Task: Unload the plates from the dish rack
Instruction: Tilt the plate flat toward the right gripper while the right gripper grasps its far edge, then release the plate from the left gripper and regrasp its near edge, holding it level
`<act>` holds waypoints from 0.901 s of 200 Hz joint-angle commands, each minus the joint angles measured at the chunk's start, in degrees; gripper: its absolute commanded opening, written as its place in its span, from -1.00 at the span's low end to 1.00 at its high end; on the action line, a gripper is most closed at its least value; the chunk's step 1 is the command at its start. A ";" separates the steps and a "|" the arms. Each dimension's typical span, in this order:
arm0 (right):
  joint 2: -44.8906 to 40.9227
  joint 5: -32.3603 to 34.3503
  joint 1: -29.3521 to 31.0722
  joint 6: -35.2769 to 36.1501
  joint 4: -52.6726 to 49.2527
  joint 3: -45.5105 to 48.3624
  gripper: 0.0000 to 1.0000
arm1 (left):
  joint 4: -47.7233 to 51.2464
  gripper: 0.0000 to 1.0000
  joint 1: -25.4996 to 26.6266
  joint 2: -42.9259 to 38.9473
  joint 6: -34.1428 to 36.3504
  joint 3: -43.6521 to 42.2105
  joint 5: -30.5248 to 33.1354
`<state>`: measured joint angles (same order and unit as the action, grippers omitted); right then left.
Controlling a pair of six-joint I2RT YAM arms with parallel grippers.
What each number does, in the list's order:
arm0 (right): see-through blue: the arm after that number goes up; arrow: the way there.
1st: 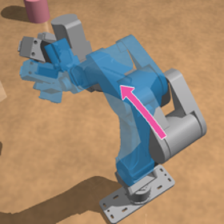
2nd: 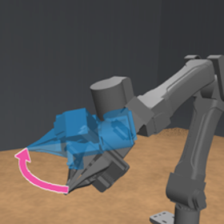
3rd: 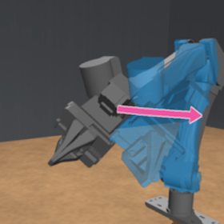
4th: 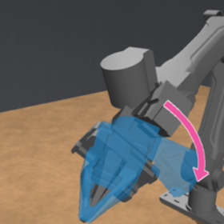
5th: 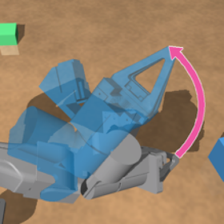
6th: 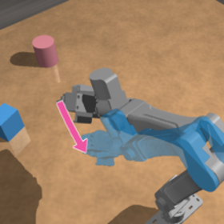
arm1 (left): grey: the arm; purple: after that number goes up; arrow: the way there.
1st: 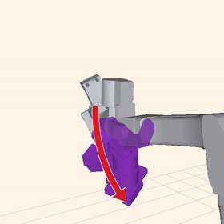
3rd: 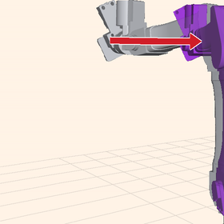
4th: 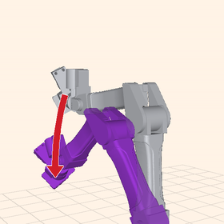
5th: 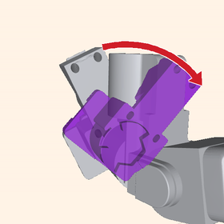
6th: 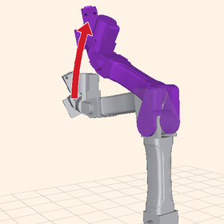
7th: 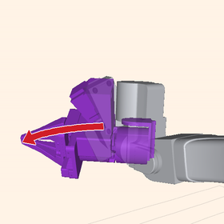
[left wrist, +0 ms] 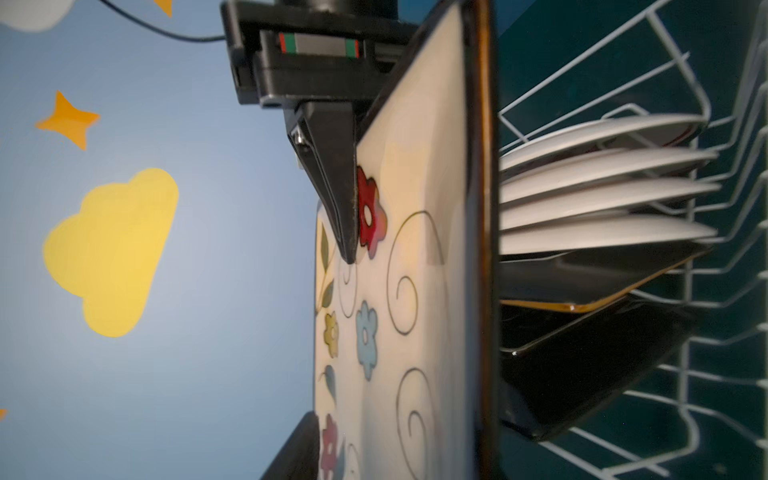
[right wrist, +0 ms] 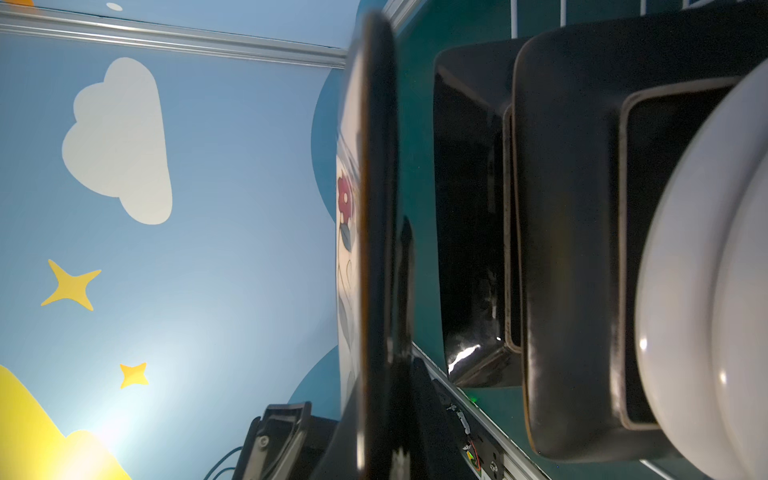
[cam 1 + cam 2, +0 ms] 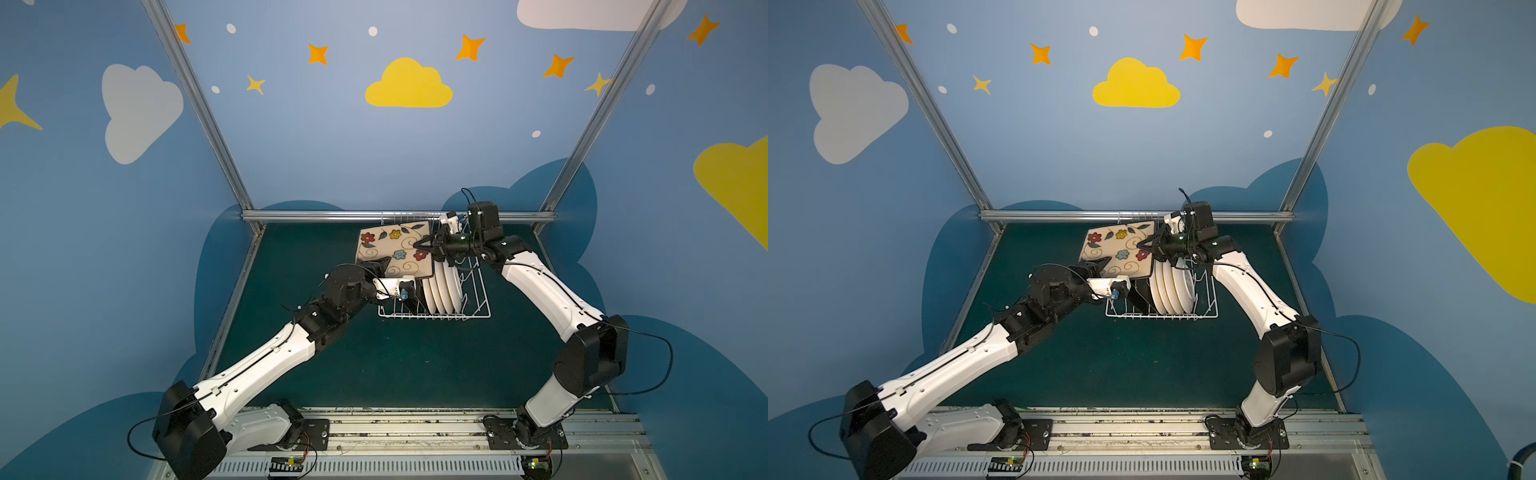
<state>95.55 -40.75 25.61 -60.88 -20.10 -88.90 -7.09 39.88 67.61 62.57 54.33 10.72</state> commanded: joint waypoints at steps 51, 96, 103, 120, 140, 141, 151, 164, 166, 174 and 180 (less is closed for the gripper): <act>-2.73 -4.60 -1.74 -8.81 17.70 1.56 -1.00 | -11.01 0.99 -0.33 -2.05 -0.79 -0.09 3.80; -3.33 -3.35 -3.27 -13.52 24.42 2.49 -1.00 | -9.21 0.99 -0.35 -2.70 -3.93 -1.06 5.29; -3.50 -2.76 -3.52 -13.73 25.57 2.67 -1.00 | -8.25 0.99 -0.33 -2.97 -4.78 -1.06 5.28; -3.69 -2.06 -4.31 -14.09 26.51 2.22 -1.00 | -7.00 0.99 -0.28 -4.03 -6.69 -1.63 5.40; -3.92 -1.85 -5.42 -13.59 26.07 1.40 -1.00 | -5.93 0.99 -0.33 -5.40 -8.50 -2.63 6.18; -3.94 -1.82 -5.49 -13.58 25.99 1.43 -1.00 | -5.88 0.99 -0.33 -5.44 -8.60 -2.68 6.25; -4.17 -1.82 -6.18 -13.08 25.45 1.26 -1.00 | -5.29 0.99 -0.33 -6.33 -9.89 -3.11 6.91; -4.56 -1.68 -7.15 -12.43 24.72 1.32 -1.00 | -3.40 0.99 -0.63 -7.99 -12.83 -3.35 6.81; -4.69 -1.69 -7.37 -12.36 24.68 1.42 -1.00 | -3.00 0.99 -0.67 -8.30 -13.42 -3.30 6.60; -4.95 -1.83 -8.03 -12.26 24.62 1.61 -1.00 | -0.74 0.99 -1.01 -9.45 -15.80 -3.07 6.03; -5.16 -1.95 -8.41 -11.94 24.66 1.86 -1.00 | 1.28 0.99 -1.43 -10.36 -17.75 -2.70 5.51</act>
<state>95.55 -40.53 18.83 -72.79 -3.99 -84.75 -11.31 39.55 60.75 52.80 51.07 16.36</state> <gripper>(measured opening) 0.137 0.995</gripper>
